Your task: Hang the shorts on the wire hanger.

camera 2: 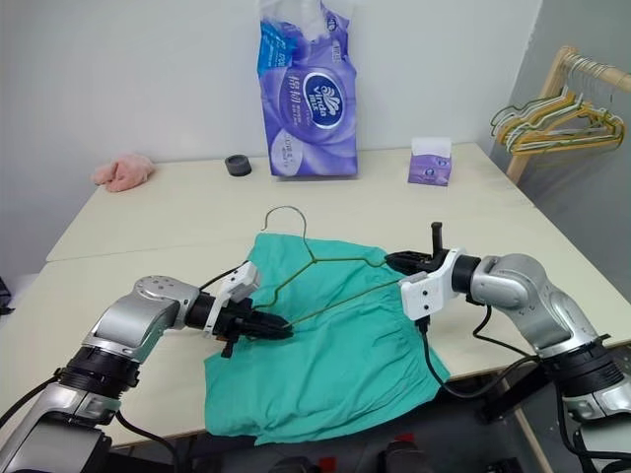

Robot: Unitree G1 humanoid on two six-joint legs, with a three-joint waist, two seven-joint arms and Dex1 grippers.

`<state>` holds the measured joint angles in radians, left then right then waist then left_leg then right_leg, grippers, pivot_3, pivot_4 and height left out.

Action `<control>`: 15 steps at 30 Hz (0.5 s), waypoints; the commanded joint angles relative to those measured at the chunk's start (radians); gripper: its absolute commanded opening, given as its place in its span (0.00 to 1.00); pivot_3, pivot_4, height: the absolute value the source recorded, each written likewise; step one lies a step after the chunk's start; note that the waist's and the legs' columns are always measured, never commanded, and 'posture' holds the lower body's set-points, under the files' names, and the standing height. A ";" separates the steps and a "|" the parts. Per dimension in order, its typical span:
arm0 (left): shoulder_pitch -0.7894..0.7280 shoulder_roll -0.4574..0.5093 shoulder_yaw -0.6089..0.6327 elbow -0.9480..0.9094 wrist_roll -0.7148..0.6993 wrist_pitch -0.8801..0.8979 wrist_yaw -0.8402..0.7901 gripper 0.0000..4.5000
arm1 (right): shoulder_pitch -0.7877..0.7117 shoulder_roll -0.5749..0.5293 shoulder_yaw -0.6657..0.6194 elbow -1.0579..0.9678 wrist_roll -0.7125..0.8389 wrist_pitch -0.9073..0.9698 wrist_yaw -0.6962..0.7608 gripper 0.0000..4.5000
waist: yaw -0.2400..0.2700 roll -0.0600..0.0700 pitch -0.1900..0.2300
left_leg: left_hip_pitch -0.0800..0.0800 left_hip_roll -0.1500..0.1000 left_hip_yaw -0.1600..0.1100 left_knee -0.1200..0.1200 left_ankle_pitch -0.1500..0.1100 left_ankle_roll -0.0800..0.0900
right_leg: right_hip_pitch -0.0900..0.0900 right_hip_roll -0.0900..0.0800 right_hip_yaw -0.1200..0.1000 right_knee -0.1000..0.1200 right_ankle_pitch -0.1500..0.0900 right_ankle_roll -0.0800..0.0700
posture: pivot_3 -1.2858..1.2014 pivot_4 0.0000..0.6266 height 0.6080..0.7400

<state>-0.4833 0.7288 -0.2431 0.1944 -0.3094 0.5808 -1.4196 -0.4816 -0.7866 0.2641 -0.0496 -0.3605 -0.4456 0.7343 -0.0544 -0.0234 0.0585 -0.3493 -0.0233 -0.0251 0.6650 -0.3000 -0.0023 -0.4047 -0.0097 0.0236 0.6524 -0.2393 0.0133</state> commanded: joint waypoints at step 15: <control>0.001 -0.021 0.064 -0.087 -0.018 -0.003 0.110 0.00 | 0.139 -0.082 -0.107 -0.354 0.339 0.428 0.265 0.78 | 0.005 0.000 0.000 | 0.001 0.000 -0.001 0.000 0.000 0.000 | 0.000 0.000 0.000 0.002 0.000 0.000 | 0.48 0.05 1.00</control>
<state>-0.4648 0.7112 -0.2251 0.1425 -0.3129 0.5994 -1.3273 -0.3392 -0.8572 0.2210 -0.3249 -0.1055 -0.1406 0.9795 -0.0495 -0.0236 0.0585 -0.3487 -0.0233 -0.0257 0.6654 -0.3001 -0.0022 -0.4047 -0.0103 0.0232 0.6549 -0.2394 0.0134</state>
